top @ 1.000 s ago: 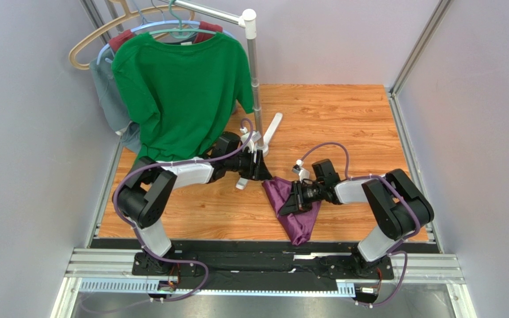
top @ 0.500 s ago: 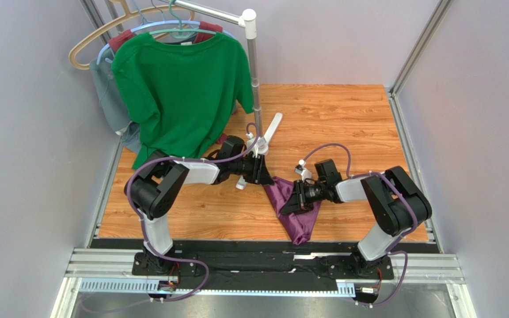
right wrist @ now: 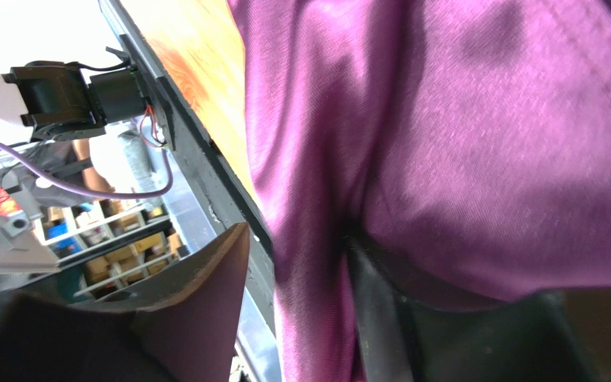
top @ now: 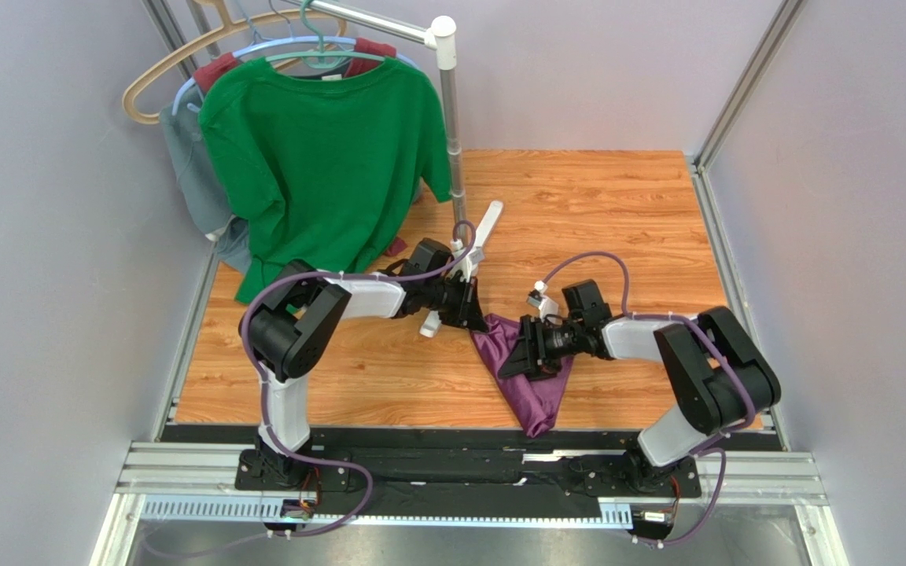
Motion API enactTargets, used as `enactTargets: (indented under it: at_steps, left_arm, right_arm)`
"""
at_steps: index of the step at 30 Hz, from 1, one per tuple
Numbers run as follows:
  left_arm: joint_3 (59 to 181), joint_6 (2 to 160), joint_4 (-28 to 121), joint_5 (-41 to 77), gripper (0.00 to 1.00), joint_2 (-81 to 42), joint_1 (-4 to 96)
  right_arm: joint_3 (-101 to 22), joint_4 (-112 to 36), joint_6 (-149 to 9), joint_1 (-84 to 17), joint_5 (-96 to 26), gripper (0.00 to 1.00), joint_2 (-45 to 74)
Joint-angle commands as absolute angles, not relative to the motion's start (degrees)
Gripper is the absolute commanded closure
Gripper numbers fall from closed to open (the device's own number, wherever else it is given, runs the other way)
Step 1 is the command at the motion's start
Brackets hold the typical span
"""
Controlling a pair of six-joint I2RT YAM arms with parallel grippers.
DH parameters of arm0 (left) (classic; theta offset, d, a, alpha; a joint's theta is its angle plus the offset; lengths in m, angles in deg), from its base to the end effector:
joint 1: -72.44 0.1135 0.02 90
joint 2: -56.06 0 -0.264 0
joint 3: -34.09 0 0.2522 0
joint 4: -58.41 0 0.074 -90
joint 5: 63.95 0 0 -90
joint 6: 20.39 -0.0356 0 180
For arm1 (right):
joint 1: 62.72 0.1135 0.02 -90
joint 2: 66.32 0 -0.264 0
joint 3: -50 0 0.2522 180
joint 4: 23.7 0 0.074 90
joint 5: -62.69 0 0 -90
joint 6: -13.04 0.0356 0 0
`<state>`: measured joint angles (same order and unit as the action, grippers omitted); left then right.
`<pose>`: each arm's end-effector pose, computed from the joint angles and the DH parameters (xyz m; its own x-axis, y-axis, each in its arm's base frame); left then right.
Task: Fold the napkin, place the utensils inside, and roll it up
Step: Roll the napkin with the utensil
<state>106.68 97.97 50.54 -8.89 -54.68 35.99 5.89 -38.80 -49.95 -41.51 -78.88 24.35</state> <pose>0.2963 -0.2442 0.1304 -0.8926 0.1752 -0.4153 0.4351 0.5754 -0.6925 0.2156 0.1136 0.1098 -0.9906 -0.0816 -0.1098 -0.1366 0.5410 0.8299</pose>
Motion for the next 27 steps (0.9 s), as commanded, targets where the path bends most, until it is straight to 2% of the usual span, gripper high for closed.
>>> enactTargets:
  at_steps: [1,2,10,14,20,27]
  left_arm:
    - [109.38,94.39,44.92,-5.77,1.00,-56.79,35.96]
    - [109.64,94.31,43.35,-5.42,1.00,-56.88,35.79]
    - [110.08,93.87,42.46,-5.24,1.00,-57.14,35.61]
    - [109.99,94.04,42.37,-5.06,1.00,-57.23,35.61]
    - [109.82,94.57,42.54,-5.06,1.00,-57.06,35.61]
    - [109.64,94.83,42.54,-5.15,1.00,-56.36,35.61]
  right_arm:
    - [3.11,-50.36,-54.28,-41.89,-69.95,0.43,18.24]
    - [2.50,-52.03,-54.72,-41.89,-68.54,0.37,17.18]
    - [-4.00,-66.63,-57.71,-38.38,-53.00,0.35,4.18]
    - [-7.42,-69.71,-57.80,-30.57,-44.73,0.35,0.04]
    - [-10.07,-70.33,-56.31,-16.42,-33.20,0.36,3.98]
    - [-10.95,-68.83,-56.13,-12.89,-29.78,0.36,10.31]
